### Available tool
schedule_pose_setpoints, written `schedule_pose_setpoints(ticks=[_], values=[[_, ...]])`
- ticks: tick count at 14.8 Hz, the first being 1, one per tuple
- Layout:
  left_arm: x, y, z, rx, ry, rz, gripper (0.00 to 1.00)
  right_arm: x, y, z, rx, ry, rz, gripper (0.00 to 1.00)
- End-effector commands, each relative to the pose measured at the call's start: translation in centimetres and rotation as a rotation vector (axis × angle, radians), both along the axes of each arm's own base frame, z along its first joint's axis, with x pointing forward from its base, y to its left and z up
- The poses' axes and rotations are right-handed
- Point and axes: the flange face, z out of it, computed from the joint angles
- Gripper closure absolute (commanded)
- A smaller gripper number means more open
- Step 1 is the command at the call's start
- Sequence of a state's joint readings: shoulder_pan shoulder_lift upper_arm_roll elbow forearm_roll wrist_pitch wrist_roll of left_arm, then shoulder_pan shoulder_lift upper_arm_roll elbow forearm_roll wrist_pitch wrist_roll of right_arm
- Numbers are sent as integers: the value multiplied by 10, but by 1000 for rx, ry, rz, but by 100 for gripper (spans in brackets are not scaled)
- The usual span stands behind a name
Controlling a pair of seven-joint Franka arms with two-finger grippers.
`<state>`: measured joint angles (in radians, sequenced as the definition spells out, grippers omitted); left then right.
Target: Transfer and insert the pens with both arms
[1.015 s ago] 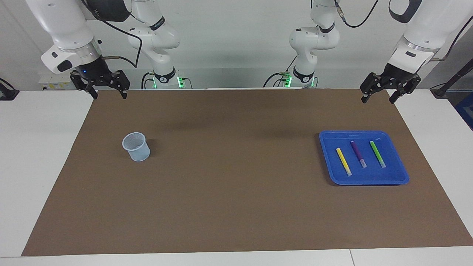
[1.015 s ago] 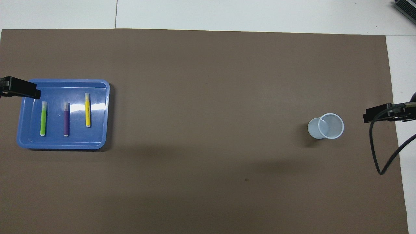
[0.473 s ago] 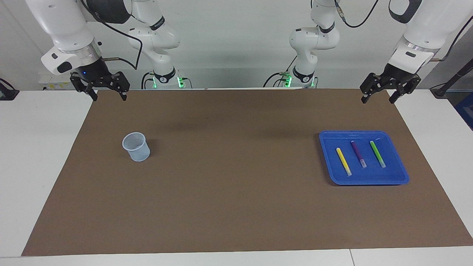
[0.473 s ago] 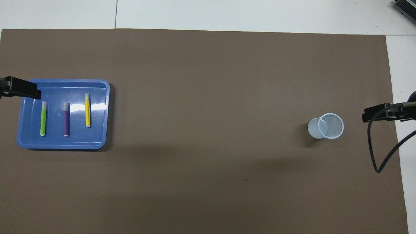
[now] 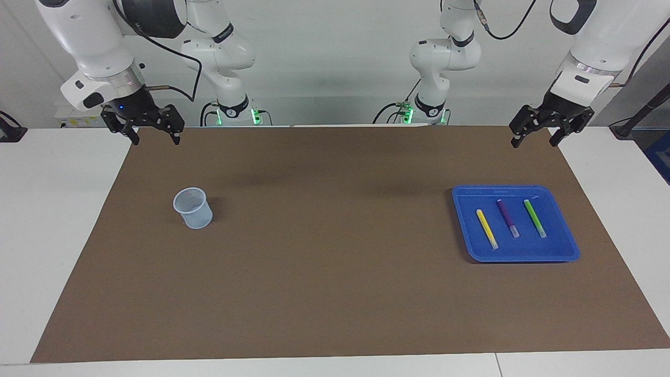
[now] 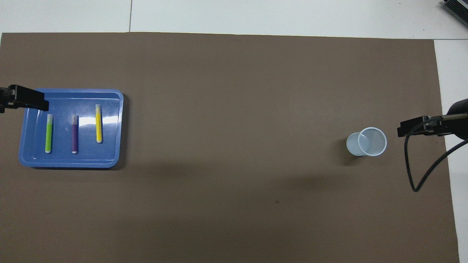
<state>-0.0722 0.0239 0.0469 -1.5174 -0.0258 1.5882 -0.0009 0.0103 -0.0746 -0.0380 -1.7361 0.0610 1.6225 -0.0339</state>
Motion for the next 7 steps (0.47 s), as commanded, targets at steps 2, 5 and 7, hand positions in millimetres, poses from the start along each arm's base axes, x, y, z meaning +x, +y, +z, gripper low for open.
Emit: schedule_pose_setpoints(ticks=[2, 5, 7], values=[[-8, -5, -6, -10, -29, 0, 0, -16, 37, -19, 55, -6, -34, 0], [-13, 2, -12, -24, -23, 10, 0, -21, 57, -22, 112, 12, -159, 0], [-18, 20, -27, -24, -35, -1, 0, -23, 60, -24, 120, 24, -179, 0]])
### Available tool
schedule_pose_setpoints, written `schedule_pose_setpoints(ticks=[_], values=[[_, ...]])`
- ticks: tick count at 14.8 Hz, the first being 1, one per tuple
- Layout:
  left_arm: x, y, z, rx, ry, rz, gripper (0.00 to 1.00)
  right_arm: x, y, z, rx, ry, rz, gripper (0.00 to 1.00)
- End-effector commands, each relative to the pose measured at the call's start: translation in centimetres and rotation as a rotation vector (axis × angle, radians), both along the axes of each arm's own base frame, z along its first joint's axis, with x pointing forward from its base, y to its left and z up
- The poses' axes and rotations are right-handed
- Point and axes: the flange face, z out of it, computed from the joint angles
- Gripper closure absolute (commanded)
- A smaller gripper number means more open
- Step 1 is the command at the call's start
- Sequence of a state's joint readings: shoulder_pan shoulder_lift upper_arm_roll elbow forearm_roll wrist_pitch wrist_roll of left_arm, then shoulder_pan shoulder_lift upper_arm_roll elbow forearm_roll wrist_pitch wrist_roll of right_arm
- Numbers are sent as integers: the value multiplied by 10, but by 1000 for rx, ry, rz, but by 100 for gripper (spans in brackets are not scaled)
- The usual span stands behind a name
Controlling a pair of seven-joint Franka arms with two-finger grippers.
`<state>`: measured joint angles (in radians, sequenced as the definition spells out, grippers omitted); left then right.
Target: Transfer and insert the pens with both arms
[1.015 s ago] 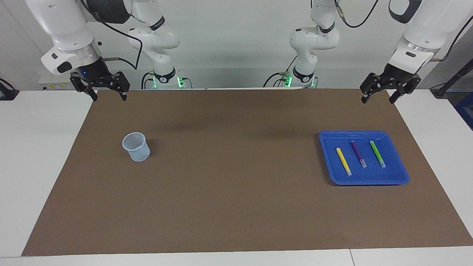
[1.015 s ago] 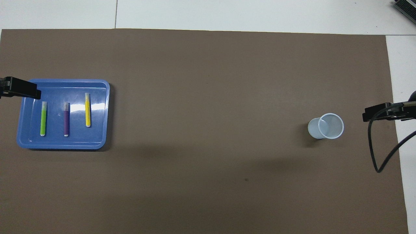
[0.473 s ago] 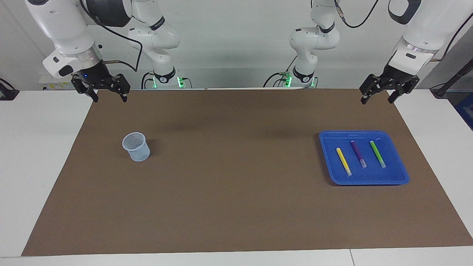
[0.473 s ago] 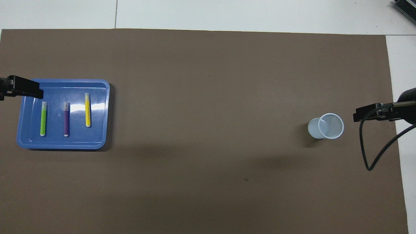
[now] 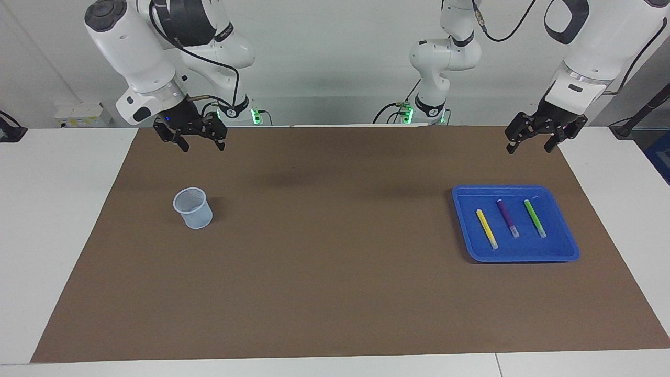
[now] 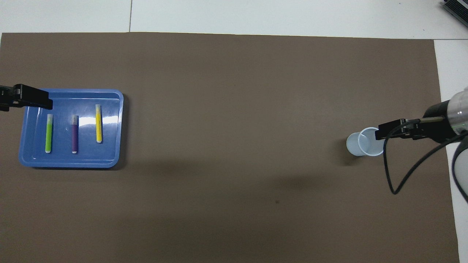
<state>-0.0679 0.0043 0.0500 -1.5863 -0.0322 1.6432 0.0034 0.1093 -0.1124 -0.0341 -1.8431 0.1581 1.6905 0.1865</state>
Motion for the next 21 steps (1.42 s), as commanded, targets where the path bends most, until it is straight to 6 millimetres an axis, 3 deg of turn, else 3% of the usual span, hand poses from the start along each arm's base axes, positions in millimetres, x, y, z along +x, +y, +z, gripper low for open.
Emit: schedule_pose_setpoints(ticks=[1, 4, 8, 18, 21], values=[[-19, 17, -18, -18, -39, -9, 0, -12, 5, -1, 32, -2, -30, 0], [-17, 22, -36, -17, -52, -1, 0, -21, 18, -5, 32, -1, -3, 0], [-10, 22, -56, -15, -72, 1, 0, -24, 17, -13, 36, -29, -14, 0], [30, 38, -138, -2, -74, 4, 0, -26, 10, -18, 35, -24, -32, 0], [37, 40, -148, 1, -90, 8, 0, -26, 12, -19, 46, -8, -86, 0]])
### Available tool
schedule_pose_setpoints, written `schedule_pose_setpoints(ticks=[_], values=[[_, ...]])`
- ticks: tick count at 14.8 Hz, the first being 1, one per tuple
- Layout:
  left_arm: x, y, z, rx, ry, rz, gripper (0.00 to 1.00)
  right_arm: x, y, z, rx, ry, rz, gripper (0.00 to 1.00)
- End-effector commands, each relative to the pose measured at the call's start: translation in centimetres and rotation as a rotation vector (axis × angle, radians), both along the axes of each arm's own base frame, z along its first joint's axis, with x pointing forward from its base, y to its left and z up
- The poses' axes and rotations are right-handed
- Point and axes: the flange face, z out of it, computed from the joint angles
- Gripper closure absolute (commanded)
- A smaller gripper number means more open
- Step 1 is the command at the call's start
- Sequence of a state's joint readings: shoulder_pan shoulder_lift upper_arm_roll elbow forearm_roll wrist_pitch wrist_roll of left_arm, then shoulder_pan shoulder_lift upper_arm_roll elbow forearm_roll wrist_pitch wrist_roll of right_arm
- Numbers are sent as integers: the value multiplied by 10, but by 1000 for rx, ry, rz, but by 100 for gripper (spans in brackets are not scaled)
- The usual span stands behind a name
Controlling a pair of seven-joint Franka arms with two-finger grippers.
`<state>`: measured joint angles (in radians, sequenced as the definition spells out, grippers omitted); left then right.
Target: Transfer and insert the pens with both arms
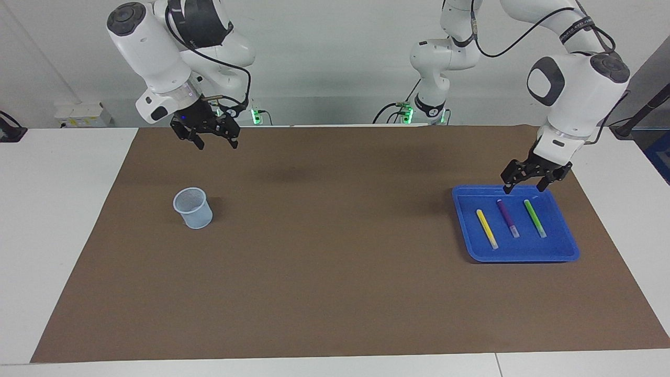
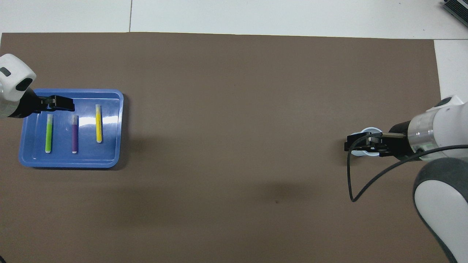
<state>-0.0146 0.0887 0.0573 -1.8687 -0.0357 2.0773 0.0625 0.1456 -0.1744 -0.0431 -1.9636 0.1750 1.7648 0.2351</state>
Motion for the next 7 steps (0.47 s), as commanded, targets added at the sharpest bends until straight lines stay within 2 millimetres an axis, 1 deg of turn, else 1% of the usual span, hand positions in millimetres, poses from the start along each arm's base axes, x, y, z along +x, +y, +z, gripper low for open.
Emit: schedule_pose_setpoints(ticks=[1, 2, 5, 6, 7], values=[[7, 6, -12, -8, -18, -5, 0, -7, 1, 0, 42, 3, -68, 0], [10, 9, -15, -6, -27, 0, 0, -7, 1, 0, 50, 7, -86, 0], [14, 9, -28, -6, -15, 1, 0, -8, 3, -2, 66, 22, -126, 0], [16, 8, -39, -7, 2, 0, 0, -8, 3, -2, 66, 28, -145, 0], [16, 8, -43, -10, 8, 1, 0, -8, 3, -2, 68, 28, -155, 0]])
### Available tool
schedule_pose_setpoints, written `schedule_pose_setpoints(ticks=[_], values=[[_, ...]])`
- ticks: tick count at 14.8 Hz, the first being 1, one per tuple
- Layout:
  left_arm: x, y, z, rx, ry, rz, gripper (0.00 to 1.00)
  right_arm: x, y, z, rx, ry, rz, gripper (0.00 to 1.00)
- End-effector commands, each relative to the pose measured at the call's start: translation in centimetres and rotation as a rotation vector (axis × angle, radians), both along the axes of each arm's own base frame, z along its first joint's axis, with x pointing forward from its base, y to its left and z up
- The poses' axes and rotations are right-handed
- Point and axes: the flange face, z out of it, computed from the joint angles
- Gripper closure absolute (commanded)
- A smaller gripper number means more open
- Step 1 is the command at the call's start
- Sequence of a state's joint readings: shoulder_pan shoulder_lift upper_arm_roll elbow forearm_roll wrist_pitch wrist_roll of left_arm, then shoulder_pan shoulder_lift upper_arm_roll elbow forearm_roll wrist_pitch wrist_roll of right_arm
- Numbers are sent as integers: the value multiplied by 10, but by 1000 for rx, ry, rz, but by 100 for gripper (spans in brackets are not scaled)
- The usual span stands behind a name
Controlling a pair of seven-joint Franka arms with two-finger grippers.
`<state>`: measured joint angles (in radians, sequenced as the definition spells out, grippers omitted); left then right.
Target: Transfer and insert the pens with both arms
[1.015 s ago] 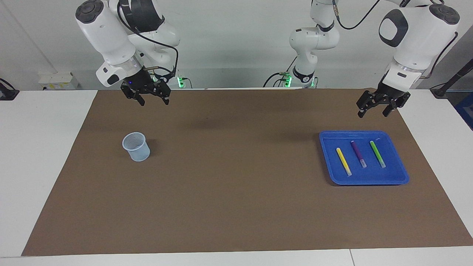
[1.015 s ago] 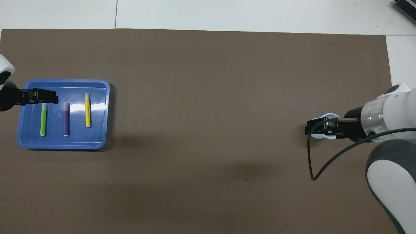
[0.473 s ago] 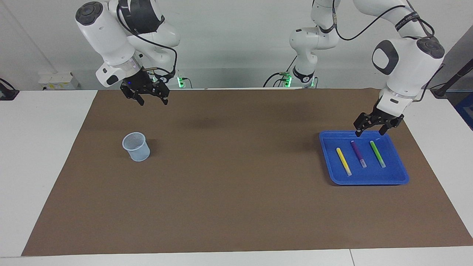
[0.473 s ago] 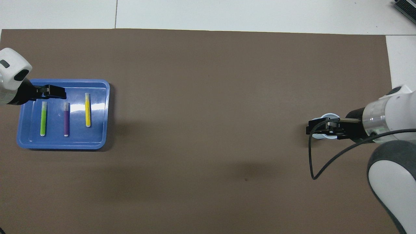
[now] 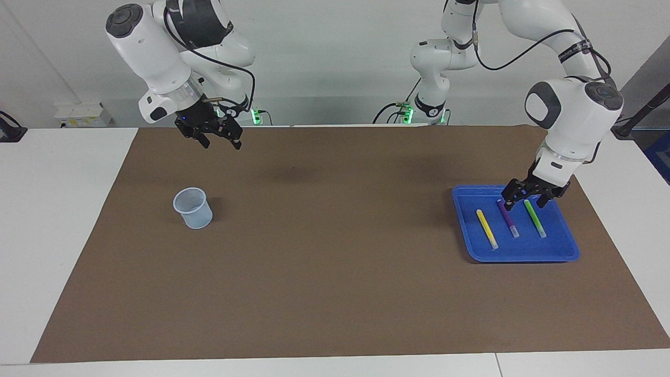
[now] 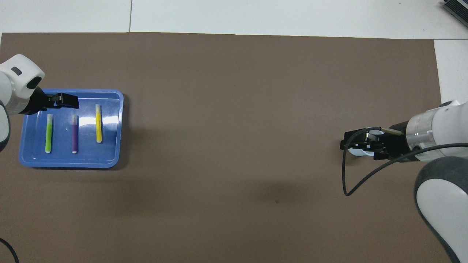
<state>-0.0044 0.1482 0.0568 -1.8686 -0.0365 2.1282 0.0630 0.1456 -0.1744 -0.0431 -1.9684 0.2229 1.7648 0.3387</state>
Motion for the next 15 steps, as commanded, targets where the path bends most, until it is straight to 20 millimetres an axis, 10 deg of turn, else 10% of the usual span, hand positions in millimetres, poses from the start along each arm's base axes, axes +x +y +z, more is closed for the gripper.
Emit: schedule_pose_setpoints(ticks=[1, 15], values=[[5, 1, -19, -27, 9, -4, 0, -7, 1, 0, 36, -1, -44, 0], [27, -5, -98, -67, 12, 20, 1, -9, 11, -6, 137, 55, -198, 0]])
